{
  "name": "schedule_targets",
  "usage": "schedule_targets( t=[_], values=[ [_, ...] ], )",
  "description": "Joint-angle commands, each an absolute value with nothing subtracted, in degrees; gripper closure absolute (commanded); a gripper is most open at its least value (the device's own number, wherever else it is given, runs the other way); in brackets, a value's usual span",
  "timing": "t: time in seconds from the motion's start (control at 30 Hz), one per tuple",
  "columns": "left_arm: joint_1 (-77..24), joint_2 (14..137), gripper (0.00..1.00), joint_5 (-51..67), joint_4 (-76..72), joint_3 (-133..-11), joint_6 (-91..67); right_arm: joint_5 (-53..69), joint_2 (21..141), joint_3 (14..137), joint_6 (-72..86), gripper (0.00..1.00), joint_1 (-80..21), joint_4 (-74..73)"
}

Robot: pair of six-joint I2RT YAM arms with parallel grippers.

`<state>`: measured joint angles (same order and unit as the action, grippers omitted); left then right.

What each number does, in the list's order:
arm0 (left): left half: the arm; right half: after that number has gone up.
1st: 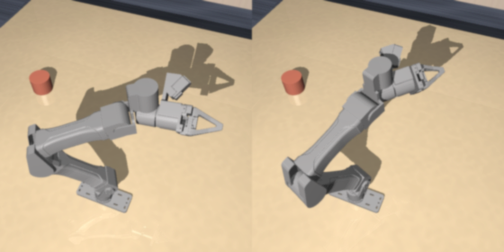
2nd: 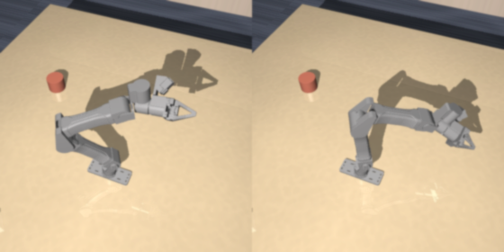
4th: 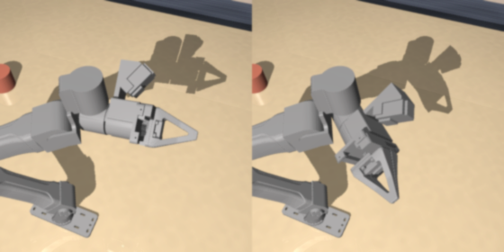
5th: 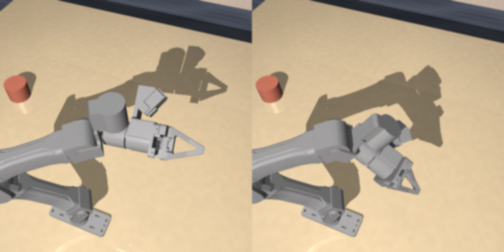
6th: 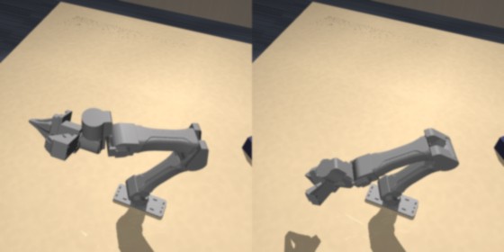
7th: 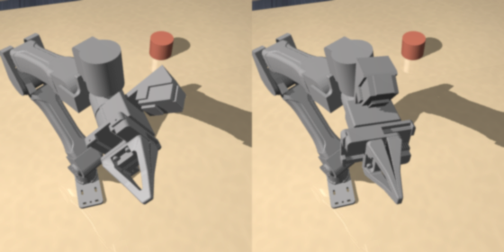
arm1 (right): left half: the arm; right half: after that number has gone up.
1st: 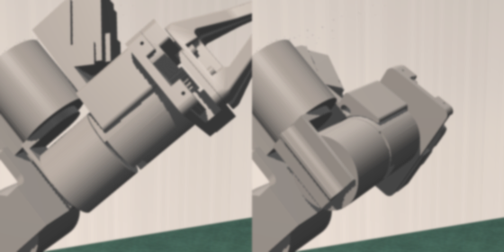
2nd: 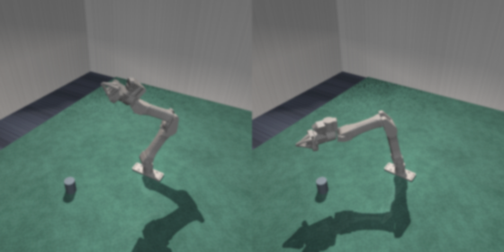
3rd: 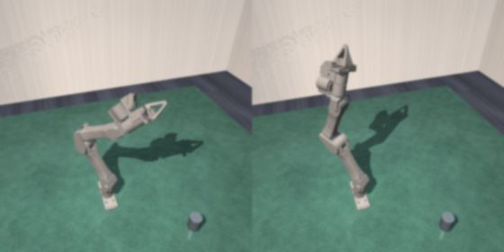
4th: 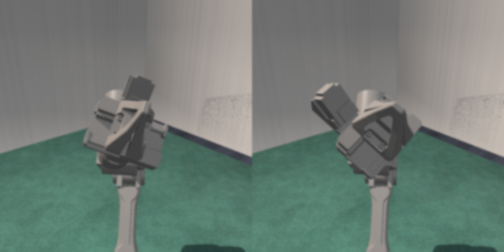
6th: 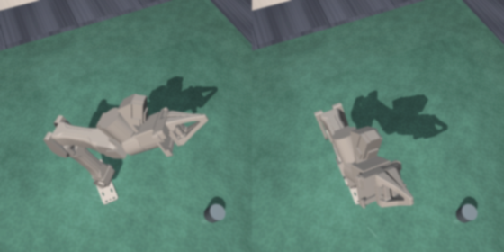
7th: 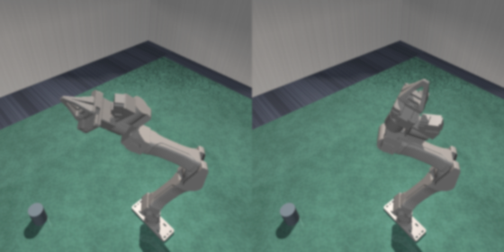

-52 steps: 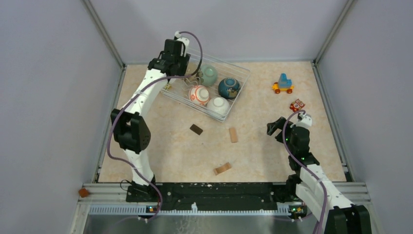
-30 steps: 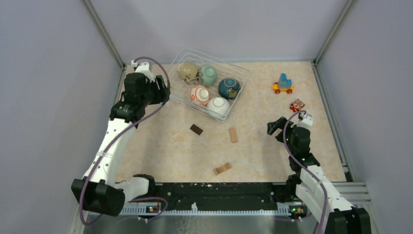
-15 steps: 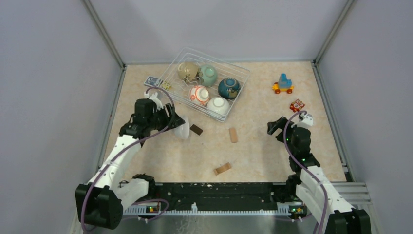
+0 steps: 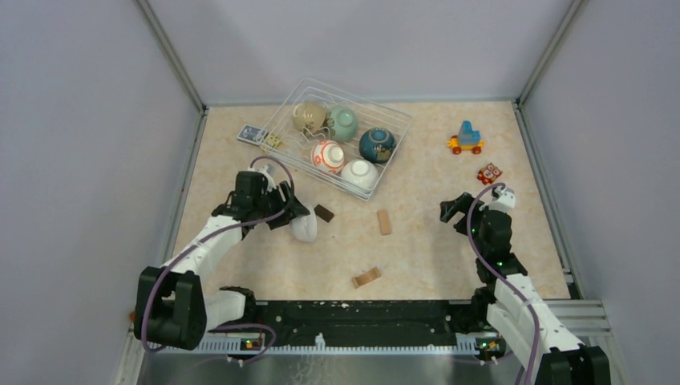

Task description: Unload the bowls from the dish rack

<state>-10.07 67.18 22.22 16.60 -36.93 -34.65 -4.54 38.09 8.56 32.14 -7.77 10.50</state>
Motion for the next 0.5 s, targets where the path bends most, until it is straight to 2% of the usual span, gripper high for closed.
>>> schedule_targets(
  t=[0.0,0.2,0.37,0.47],
  values=[
    [-10.0,68.7,0.37,21.8,12.5,-36.1,-35.3,-4.3,37.3,8.2,32.2,0.08,-8.1,11.9],
    [-9.9,71.4,0.25,18.4,14.1,-36.4,-35.1,-4.5,37.4,8.3,32.3,0.08,-8.1,11.9],
    [-9.8,71.3,0.02,14.5,15.8,-36.4,-35.0,-4.4,37.4,8.2,32.2,0.08,-8.1,11.8],
    [-9.8,70.8,0.01,14.1,15.8,-36.2,-34.6,-4.4,37.4,8.2,32.2,0.08,-8.1,11.9]
  ],
)
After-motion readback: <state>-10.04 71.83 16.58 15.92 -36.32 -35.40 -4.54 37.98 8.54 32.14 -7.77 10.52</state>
